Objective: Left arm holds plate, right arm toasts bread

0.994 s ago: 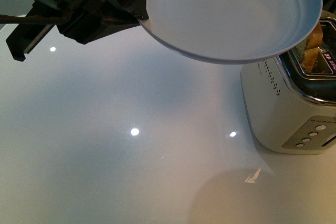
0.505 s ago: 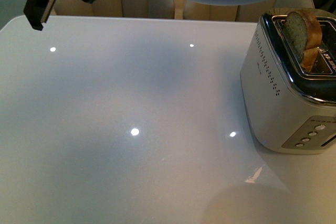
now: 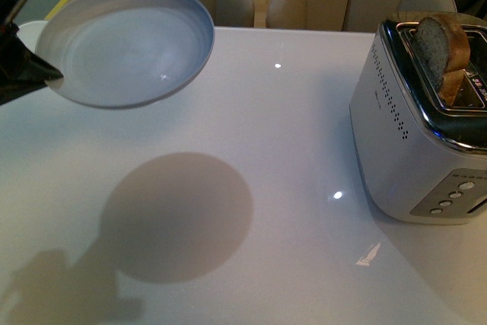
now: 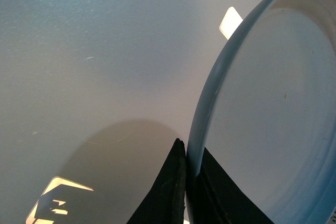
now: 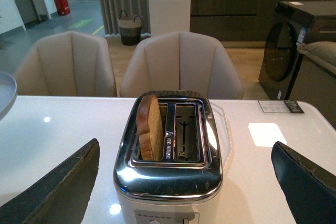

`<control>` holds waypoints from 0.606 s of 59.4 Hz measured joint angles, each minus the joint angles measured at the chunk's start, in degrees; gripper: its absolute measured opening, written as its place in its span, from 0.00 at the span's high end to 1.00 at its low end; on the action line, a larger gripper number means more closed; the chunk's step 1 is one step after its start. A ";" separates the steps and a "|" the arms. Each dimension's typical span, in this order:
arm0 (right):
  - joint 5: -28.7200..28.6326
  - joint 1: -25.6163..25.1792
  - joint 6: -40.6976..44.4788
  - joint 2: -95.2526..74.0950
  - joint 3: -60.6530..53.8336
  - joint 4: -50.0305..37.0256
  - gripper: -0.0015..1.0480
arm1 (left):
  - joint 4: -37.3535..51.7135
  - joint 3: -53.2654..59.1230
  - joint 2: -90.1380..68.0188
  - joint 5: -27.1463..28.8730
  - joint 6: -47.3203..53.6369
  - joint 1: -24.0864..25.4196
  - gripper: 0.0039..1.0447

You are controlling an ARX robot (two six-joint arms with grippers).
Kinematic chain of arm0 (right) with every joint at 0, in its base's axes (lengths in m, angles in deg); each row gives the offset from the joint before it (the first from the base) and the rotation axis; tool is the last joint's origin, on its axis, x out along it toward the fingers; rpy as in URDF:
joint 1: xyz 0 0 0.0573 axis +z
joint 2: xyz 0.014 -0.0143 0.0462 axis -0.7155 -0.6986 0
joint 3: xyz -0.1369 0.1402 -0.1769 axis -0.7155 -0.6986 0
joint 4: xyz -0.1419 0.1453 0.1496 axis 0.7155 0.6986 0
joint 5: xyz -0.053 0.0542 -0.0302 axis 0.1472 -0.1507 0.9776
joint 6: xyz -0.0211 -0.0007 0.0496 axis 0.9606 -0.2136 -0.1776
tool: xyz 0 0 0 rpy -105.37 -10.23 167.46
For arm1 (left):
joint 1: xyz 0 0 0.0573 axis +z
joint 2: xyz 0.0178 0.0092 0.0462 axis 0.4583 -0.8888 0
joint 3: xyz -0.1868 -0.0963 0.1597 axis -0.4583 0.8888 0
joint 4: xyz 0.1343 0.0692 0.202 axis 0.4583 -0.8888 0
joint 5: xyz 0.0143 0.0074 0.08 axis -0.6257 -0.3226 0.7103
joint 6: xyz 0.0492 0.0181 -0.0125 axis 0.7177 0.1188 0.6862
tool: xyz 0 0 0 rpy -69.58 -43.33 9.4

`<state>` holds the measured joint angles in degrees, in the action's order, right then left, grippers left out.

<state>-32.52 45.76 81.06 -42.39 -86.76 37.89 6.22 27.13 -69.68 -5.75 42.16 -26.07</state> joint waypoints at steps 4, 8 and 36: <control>-0.02 0.00 0.00 0.00 0.00 0.00 0.09 | 1.25 0.00 -2.82 -0.13 0.59 0.52 0.97; -0.02 0.00 0.00 0.00 0.00 0.00 0.09 | 3.19 -0.04 -6.34 -0.90 1.09 0.55 0.97; 0.00 0.00 0.00 0.00 0.00 0.00 0.09 | 8.83 -5.25 -25.40 0.66 4.17 -0.52 0.97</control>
<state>-32.52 45.76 81.06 -42.39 -86.76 37.89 15.05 21.88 -95.08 -5.09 46.33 -26.59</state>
